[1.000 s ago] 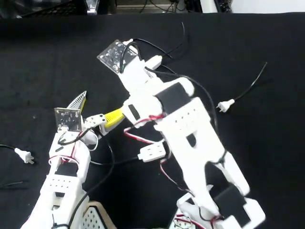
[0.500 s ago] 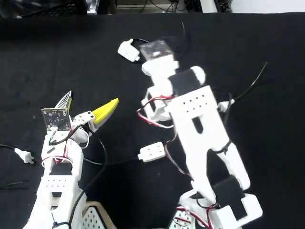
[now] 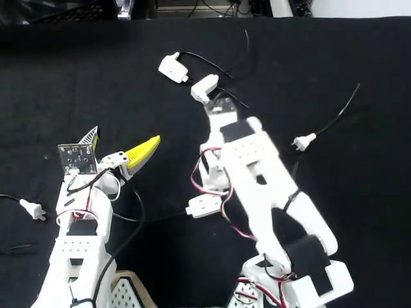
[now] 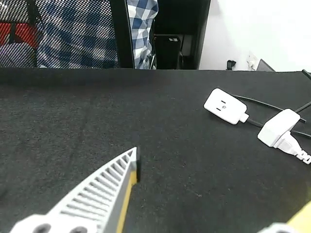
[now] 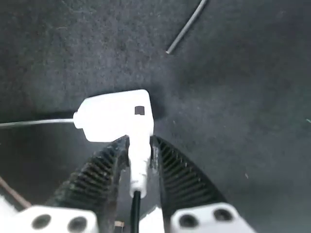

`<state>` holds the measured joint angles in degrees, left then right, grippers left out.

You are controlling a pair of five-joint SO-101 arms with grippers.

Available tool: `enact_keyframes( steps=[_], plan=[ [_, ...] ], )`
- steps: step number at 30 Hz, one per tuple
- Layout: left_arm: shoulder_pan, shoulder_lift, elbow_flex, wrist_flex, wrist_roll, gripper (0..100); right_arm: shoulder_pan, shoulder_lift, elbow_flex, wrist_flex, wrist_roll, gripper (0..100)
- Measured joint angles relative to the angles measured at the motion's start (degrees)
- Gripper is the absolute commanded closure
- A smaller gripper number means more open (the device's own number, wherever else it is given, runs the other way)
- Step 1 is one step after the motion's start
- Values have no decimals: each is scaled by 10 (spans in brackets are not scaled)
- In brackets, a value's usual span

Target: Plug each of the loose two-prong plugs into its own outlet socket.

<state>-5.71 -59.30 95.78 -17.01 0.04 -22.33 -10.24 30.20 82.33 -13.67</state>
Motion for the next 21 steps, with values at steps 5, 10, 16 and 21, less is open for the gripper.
enact_keyframes(
  steps=[5, 10, 16, 21],
  plan=[
    [0, 0, 0, 0, 0, 478, -1, -1, 62, -62, -4, 986],
    [0, 0, 0, 0, 0, 478, 0, -8, 76, -69, -5, 986],
    [1, 0, 0, 0, 0, 478, 0, -76, 77, -42, -5, 985],
    [1, 0, 0, 0, 0, 478, 0, -112, 65, -1, -5, 985]
  ],
)
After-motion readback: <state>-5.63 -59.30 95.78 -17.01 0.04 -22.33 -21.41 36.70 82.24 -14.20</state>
